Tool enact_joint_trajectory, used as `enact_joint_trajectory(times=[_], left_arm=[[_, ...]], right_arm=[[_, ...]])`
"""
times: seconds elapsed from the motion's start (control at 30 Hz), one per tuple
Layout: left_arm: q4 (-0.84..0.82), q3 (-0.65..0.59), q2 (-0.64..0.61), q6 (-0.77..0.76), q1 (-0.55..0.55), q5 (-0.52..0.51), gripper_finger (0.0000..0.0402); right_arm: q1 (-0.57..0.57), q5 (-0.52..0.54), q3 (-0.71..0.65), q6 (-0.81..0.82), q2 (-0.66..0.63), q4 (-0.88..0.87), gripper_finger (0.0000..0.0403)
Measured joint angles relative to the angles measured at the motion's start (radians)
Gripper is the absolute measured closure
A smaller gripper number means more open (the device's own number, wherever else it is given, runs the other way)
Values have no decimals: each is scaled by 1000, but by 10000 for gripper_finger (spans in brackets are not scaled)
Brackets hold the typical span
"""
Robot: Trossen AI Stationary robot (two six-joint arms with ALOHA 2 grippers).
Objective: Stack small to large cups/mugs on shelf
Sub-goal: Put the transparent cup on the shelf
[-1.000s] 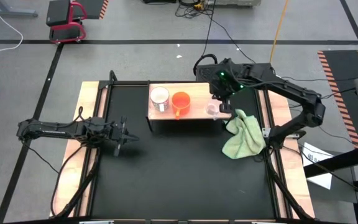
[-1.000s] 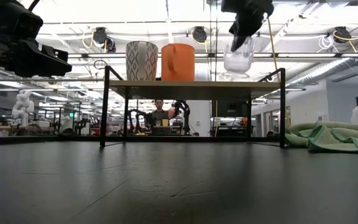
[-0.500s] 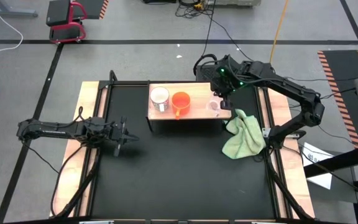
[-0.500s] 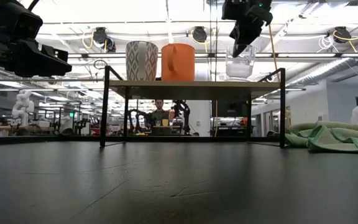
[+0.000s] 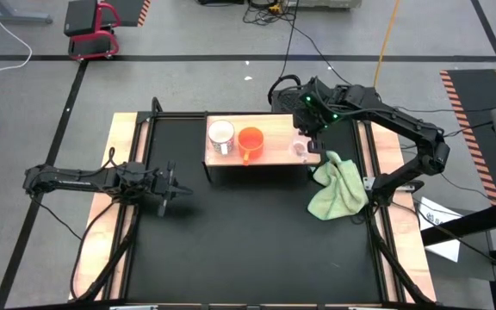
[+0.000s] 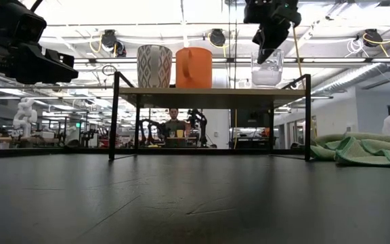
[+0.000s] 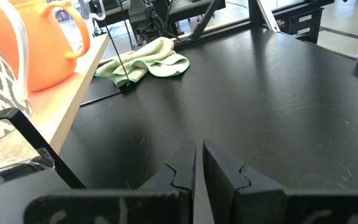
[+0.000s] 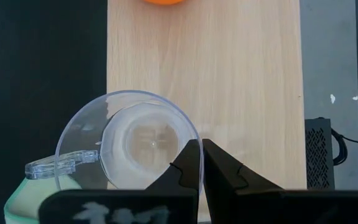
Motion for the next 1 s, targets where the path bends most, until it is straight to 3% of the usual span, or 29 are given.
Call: enact_joint_trajectory(times=[1.0], left_arm=[[0,0,0,-2,0,0,369]], right_arm=[[0,-35,-1,25,3,-20,403]])
